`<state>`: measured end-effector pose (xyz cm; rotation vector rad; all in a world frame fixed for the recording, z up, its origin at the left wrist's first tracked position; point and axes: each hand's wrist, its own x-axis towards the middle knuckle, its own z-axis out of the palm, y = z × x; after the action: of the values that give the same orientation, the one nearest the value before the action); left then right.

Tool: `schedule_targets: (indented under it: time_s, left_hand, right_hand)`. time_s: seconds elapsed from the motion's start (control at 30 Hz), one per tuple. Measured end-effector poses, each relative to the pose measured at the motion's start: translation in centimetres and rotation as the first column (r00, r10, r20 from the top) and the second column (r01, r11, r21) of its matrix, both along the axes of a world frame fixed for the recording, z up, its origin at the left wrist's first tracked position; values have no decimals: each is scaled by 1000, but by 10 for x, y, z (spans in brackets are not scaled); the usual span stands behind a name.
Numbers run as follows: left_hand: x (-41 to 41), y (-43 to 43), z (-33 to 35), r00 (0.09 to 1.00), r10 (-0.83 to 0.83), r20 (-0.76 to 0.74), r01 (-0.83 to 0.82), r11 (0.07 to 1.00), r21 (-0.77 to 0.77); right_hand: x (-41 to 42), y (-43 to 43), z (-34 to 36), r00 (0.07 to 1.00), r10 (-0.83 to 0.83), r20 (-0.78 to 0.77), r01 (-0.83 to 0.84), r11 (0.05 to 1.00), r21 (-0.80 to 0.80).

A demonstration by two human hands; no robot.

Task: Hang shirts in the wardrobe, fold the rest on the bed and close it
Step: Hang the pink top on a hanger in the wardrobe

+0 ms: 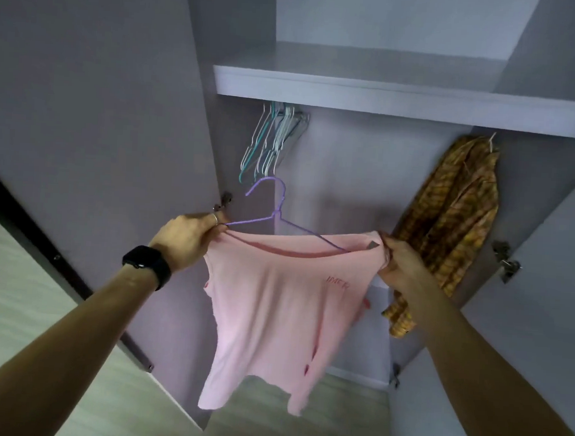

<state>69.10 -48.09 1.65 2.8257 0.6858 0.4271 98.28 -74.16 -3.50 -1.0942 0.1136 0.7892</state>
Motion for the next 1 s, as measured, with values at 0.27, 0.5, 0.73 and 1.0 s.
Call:
schedule_targets:
  time_s: [0.27, 0.5, 0.73, 1.0]
  left_hand:
    - [30, -19, -14, 989, -1, 151, 23, 989, -146]
    - [33, -7, -18, 985, 41, 166, 0, 970, -242]
    - [74, -41, -13, 979, -86, 185, 144, 935, -324]
    - [104, -61, -7, 959, -113, 260, 190, 937, -293]
  right_hand:
    - [-15, 13, 28, 830, 186, 526, -87, 975, -207]
    - [-4, -6, 25, 39, 752, 658, 420, 585, -694]
    - [-22, 2, 11, 37, 696, 717, 478, 618, -625]
    - [-12, -13, 12, -22, 744, 668, 410, 616, -672]
